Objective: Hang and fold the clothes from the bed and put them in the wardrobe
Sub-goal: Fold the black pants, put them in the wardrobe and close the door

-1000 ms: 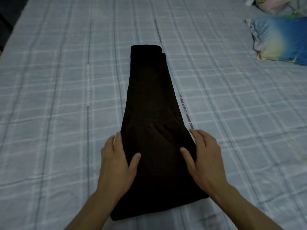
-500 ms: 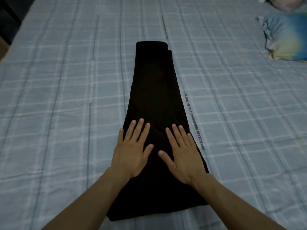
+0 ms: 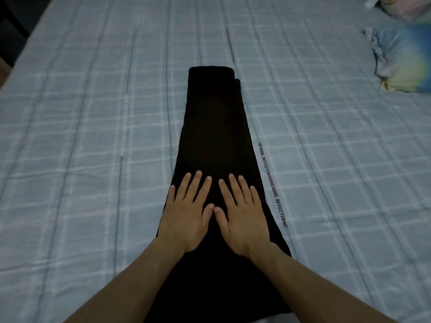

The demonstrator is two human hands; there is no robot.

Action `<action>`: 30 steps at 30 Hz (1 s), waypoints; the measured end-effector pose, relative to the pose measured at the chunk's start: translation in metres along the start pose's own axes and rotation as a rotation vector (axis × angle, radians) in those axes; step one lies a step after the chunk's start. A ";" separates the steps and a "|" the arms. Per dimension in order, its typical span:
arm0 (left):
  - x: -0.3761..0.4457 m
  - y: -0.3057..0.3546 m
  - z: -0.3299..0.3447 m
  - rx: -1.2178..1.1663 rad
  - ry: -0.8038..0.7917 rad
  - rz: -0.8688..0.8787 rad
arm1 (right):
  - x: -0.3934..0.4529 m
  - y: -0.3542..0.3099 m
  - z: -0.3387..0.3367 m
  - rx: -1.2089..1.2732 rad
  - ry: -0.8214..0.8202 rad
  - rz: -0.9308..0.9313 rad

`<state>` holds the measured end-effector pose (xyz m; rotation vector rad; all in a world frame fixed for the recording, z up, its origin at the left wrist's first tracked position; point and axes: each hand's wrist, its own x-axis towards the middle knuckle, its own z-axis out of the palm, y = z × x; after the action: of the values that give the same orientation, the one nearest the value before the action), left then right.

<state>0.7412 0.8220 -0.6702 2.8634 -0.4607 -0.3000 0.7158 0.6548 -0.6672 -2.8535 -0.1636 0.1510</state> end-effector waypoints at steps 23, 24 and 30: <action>0.247 -0.066 -0.074 -0.438 0.080 -0.264 | 0.267 0.062 -0.059 0.345 0.018 0.307; 0.258 -0.067 -0.075 -0.493 0.101 -0.299 | 0.276 0.065 -0.057 0.352 0.028 0.321; 0.297 -0.068 -0.080 -0.749 0.090 -0.554 | 0.302 0.077 -0.058 0.572 0.043 0.459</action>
<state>1.0550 0.8018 -0.6597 2.1847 0.4041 -0.3378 1.0284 0.6040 -0.6597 -2.2722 0.4724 0.1900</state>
